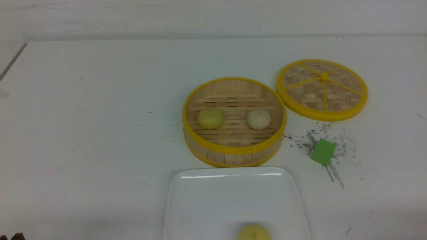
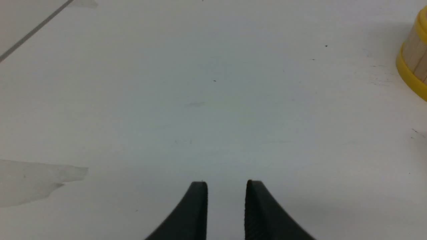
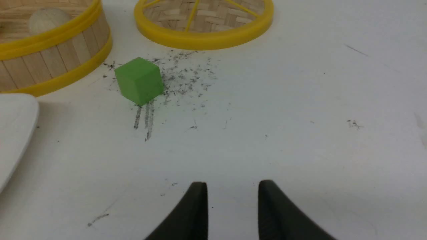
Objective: Put the steamed buns into the plate on the white tablecloth.
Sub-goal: 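Reach toward a bun in the bamboo steamer with the right gripper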
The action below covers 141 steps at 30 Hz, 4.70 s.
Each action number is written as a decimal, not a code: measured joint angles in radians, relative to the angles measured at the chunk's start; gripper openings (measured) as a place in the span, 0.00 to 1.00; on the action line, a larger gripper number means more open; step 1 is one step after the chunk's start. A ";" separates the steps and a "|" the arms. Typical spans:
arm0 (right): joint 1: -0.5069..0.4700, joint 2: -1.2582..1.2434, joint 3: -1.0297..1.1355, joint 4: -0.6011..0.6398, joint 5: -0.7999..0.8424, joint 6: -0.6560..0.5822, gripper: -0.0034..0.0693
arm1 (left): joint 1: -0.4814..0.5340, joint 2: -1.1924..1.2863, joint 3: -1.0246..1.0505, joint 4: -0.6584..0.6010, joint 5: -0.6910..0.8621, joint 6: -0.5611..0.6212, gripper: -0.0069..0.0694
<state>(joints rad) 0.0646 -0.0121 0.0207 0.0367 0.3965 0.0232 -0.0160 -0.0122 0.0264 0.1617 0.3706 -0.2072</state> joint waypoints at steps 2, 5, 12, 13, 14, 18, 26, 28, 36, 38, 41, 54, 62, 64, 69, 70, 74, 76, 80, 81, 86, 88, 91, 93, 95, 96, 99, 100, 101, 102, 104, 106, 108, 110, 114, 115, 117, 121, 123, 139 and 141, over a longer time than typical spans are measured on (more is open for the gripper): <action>0.000 0.000 0.000 0.000 0.000 0.000 0.38 | 0.000 0.000 0.000 0.000 0.000 0.000 0.35; 0.000 0.000 0.000 0.000 0.000 0.000 0.38 | 0.000 0.000 0.000 0.000 0.000 0.000 0.35; 0.000 0.000 0.000 0.000 0.000 0.000 0.38 | 0.000 0.000 0.000 0.000 0.000 0.000 0.35; 0.000 0.000 0.000 0.000 0.000 0.000 0.38 | 0.000 0.000 0.000 0.000 0.000 0.000 0.35; 0.000 0.000 0.000 0.000 0.000 0.000 0.38 | 0.000 0.000 0.000 0.000 0.000 0.000 0.35; 0.000 0.000 0.000 0.000 0.000 0.000 0.38 | 0.000 0.000 0.000 0.000 0.000 0.000 0.35; 0.000 0.000 0.000 0.000 0.000 0.000 0.38 | 0.000 0.000 0.000 0.000 0.000 0.000 0.35; 0.000 0.000 0.000 0.000 0.000 0.000 0.38 | 0.000 0.000 0.000 0.000 0.000 0.000 0.35; 0.000 0.000 0.000 -0.001 0.000 0.000 0.38 | 0.000 0.000 0.000 0.002 0.000 0.000 0.35; 0.000 0.000 0.000 -0.001 0.000 0.000 0.38 | 0.000 0.000 0.000 0.007 0.000 0.000 0.35; 0.000 0.000 0.000 -0.006 0.000 0.000 0.38 | 0.000 0.000 0.000 0.008 0.000 0.000 0.35; 0.000 0.000 0.004 0.340 -0.025 0.240 0.38 | 0.000 0.000 0.002 -0.606 0.013 -0.422 0.37; 0.000 0.000 0.004 0.505 -0.049 0.308 0.38 | 0.000 0.000 0.002 -0.808 -0.073 -0.551 0.37; 0.000 0.000 0.004 0.505 -0.051 0.308 0.38 | 0.000 0.000 0.002 -0.820 -0.111 -0.551 0.38; 0.000 0.000 -0.010 0.504 -0.074 0.309 0.34 | 0.000 0.000 -0.004 -0.838 -0.162 -0.507 0.38; 0.000 0.000 -0.032 0.499 -0.074 0.304 0.31 | 0.000 0.000 -0.016 -0.838 -0.156 -0.480 0.38; 0.000 0.022 -0.171 0.410 -0.071 0.233 0.14 | 0.000 0.001 -0.154 -0.838 -0.150 -0.317 0.38; 0.000 0.069 -0.249 0.339 -0.032 0.201 0.06 | 0.000 0.027 -0.237 -0.832 -0.127 -0.229 0.38; 0.000 0.234 -0.401 0.170 0.162 0.191 0.03 | 0.000 0.189 -0.384 -0.796 0.068 -0.092 0.33; 0.000 0.286 -0.436 0.127 0.232 0.192 0.04 | 0.000 0.236 -0.413 -0.781 0.127 -0.077 0.31; 0.000 0.534 -0.560 0.000 0.519 0.199 0.05 | 0.000 0.553 -0.519 -0.689 0.466 0.003 0.16; 0.000 0.574 -0.579 -0.006 0.555 0.199 0.05 | 0.000 0.608 -0.538 -0.676 0.510 0.027 0.13; 0.000 0.691 -0.604 0.015 0.589 0.184 0.05 | 0.000 0.774 -0.611 -0.651 0.617 0.125 0.09; 0.000 0.729 -0.605 0.044 0.588 0.145 0.06 | 0.000 0.822 -0.639 -0.650 0.636 0.156 0.09; 0.000 0.763 -0.605 0.083 0.583 0.079 0.06 | 0.000 0.855 -0.663 -0.650 0.646 0.181 0.09; 0.000 0.778 -0.605 0.108 0.577 0.043 0.07 | 0.000 0.876 -0.679 -0.650 0.649 0.198 0.09; 0.000 0.849 -0.609 0.287 0.569 -0.126 0.10 | 0.000 0.942 -0.733 -0.651 0.650 0.240 0.09; 0.000 0.867 -0.611 0.337 0.571 -0.169 0.11 | 0.000 0.953 -0.740 -0.653 0.651 0.243 0.09; 0.001 0.889 -0.614 0.400 0.570 -0.225 0.12 | 0.000 0.971 -0.751 -0.654 0.651 0.251 0.09; 0.005 0.913 -0.614 0.460 0.571 -0.292 0.15 | 0.000 0.990 -0.761 -0.655 0.651 0.259 0.09; 0.019 0.951 -0.616 0.531 0.577 -0.357 0.18 | 0.000 1.008 -0.767 -0.656 0.651 0.268 0.09; 0.047 1.006 -0.631 0.587 0.589 -0.434 0.24 | 0.000 1.032 -0.769 -0.657 0.650 0.278 0.09; 0.092 1.091 -0.684 0.613 0.597 -0.473 0.32 | 0.000 1.057 -0.769 -0.659 0.650 0.282 0.10; 0.131 1.181 -0.747 0.610 0.597 -0.470 0.40 | 0.000 1.072 -0.769 -0.659 0.650 0.284 0.10; 0.198 1.341 -0.912 0.581 0.590 -0.433 0.50 | 0.000 1.082 -0.769 -0.659 0.649 0.285 0.11; 0.213 1.374 -0.940 0.576 0.586 -0.432 0.51 | 0.000 1.082 -0.769 -0.658 0.648 0.285 0.11; 0.243 1.441 -1.028 0.562 0.575 -0.428 0.54 | 0.000 1.082 -0.769 -0.658 0.647 0.287 0.11; 0.315 1.597 -1.223 0.484 0.529 -0.407 0.57 | 0.000 1.082 -0.769 -0.653 0.647 0.288 0.12; 0.345 1.666 -1.314 0.426 0.506 -0.402 0.59 | 0.000 1.082 -0.769 -0.653 0.647 0.288 0.12; 0.382 1.993 -1.531 0.149 0.151 -0.151 0.85 | 0.000 1.082 -0.769 -0.651 0.647 0.288 0.15; 0.382 2.018 -1.531 0.147 0.123 -0.138 0.85 | 0.000 1.082 -0.770 -0.651 0.647 0.288 0.15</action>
<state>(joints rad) 0.4465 2.0059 -1.5103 0.1837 0.5199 -0.1146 -0.0160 1.0696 -0.7434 -0.4898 1.0174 0.0805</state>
